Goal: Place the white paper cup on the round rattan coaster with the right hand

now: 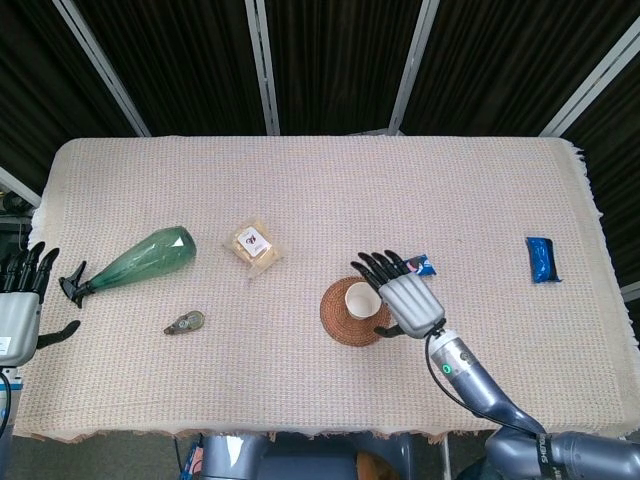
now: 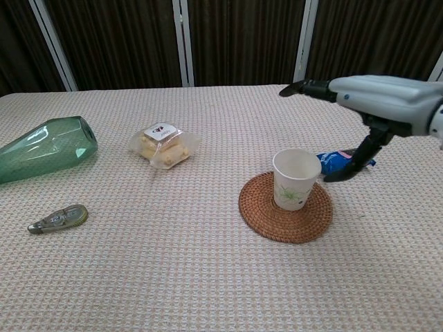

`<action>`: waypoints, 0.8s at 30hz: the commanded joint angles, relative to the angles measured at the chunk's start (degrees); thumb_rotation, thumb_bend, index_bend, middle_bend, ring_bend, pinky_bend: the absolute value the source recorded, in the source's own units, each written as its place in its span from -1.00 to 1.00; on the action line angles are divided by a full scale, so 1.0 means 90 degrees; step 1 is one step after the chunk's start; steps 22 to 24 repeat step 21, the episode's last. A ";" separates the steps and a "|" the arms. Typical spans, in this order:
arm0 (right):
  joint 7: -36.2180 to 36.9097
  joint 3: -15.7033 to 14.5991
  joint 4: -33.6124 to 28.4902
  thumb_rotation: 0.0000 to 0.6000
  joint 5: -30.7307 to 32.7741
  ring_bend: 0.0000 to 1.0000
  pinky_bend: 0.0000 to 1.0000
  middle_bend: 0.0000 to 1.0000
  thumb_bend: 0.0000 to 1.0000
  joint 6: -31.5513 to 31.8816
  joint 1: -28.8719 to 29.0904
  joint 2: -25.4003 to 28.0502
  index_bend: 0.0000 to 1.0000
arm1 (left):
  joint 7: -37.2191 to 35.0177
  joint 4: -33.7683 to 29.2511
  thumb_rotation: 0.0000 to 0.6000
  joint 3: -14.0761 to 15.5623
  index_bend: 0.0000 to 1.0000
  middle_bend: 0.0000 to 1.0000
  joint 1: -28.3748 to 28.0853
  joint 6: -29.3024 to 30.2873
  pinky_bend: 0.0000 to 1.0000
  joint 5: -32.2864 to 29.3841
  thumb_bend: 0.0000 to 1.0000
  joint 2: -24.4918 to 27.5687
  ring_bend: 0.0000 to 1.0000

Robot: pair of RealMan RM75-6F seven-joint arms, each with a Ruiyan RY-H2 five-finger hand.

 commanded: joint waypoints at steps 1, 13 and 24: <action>-0.0011 -0.0368 -0.0222 1.00 -0.0818 -1.00 -1.00 -1.00 -1.00 0.1096 -0.0679 0.0633 -1.00 | -0.0014 -0.0011 1.00 0.0039 -1.00 -1.00 0.0038 0.0060 -1.00 0.0078 -1.00 0.0003 -1.00; 0.0603 -0.1002 0.1558 1.00 -0.1646 -1.00 -1.00 -1.00 -1.00 0.3272 -0.2247 0.0781 -1.00 | -0.0118 0.0137 1.00 0.0260 -1.00 -1.00 0.0197 0.0331 -1.00 0.0610 -1.00 -0.0114 -1.00; 0.0985 -0.0973 0.1939 1.00 -0.1666 -1.00 -1.00 -1.00 -1.00 0.3483 -0.2514 0.0670 -1.00 | -0.0088 0.0110 1.00 0.0245 -1.00 -1.00 0.0213 0.0293 -1.00 0.0581 -1.00 -0.0105 -1.00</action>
